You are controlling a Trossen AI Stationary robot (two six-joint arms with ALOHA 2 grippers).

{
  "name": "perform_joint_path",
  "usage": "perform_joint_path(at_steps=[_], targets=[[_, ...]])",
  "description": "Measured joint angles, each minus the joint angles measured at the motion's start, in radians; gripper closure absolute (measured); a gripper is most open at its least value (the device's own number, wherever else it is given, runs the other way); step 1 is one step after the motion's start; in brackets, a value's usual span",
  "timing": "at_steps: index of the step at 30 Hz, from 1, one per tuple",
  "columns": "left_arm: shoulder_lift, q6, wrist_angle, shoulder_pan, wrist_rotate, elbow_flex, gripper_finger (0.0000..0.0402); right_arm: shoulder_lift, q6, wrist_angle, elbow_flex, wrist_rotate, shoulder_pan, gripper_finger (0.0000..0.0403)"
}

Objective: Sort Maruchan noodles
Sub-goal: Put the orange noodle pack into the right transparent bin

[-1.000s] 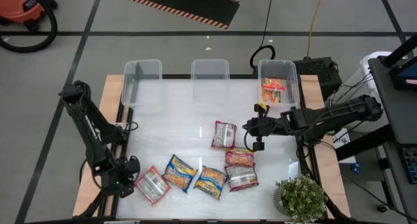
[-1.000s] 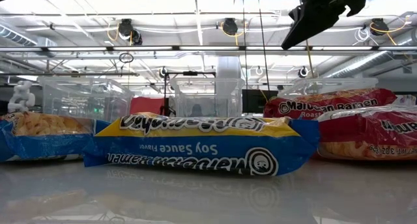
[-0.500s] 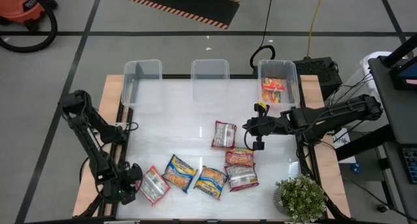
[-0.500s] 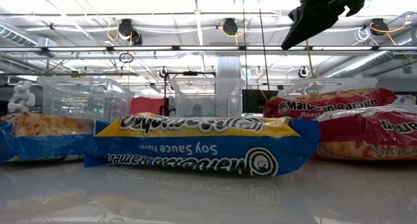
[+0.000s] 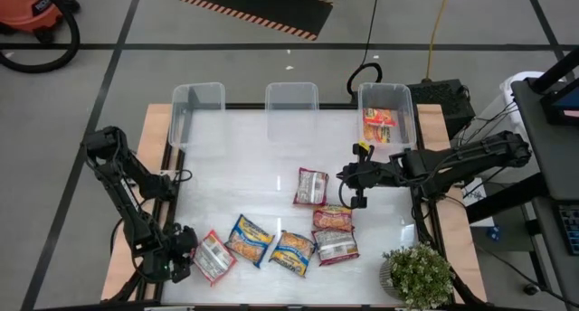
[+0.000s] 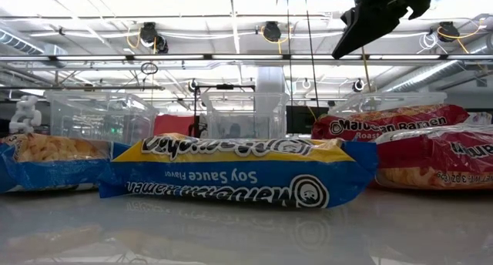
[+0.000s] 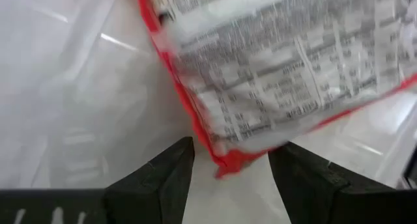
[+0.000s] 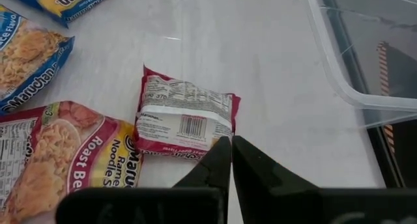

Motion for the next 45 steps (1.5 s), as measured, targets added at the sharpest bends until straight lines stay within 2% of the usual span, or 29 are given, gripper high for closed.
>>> perform_joint_path(at_steps=[4, 12, 17, 21, 23, 27, 31, 35, 38, 45], targets=[[0.001, 0.009, -0.015, 0.001, -0.024, -0.001, 0.0227, 0.0, 0.006, 0.0, 0.0, -0.01, 0.0, 0.0392], [0.001, 0.083, -0.03, 0.001, -0.03, -0.003, 0.0339, 0.0, -0.002, 0.0, 0.0, -0.02, 0.0, 0.0392], [0.003, 0.089, -0.029, 0.011, -0.077, -0.005, 0.0386, 0.0, -0.001, 0.014, 0.0, -0.021, 0.0, 0.0392], [-0.006, 0.13, -0.039, 0.038, -0.072, -0.004, 0.0394, 0.0, -0.004, 0.037, 0.0, -0.021, 0.0, 0.0392], [-0.015, 0.153, -0.095, 0.062, -0.072, 0.007, 0.0395, 0.0, -0.01, 0.05, 0.0, -0.021, 0.0, 0.0392], [-0.042, 0.202, -0.27, 0.116, -0.093, 0.059, 0.0397, 0.0, -0.026, 0.093, 0.0, -0.021, 0.0, 0.0392], [-0.069, 0.243, -0.52, 0.17, -0.126, 0.146, 0.0398, -0.001, -0.046, 0.241, -0.042, -0.021, 0.0, 0.0392], [-0.088, 0.262, -0.763, 0.226, -0.228, 0.258, 0.0399, -0.001, -0.062, 0.439, -0.097, 0.018, 0.0, 0.0391], [-0.09, 0.298, -0.883, 0.271, -0.363, 0.338, 0.0399, -0.001, -0.054, 0.537, -0.111, 0.069, 0.0, 0.0383], [-0.09, 0.526, -0.932, 0.437, -0.635, 0.447, 0.0399, 0.031, -0.008, 0.69, -0.112, 0.087, 0.002, 0.0325]])
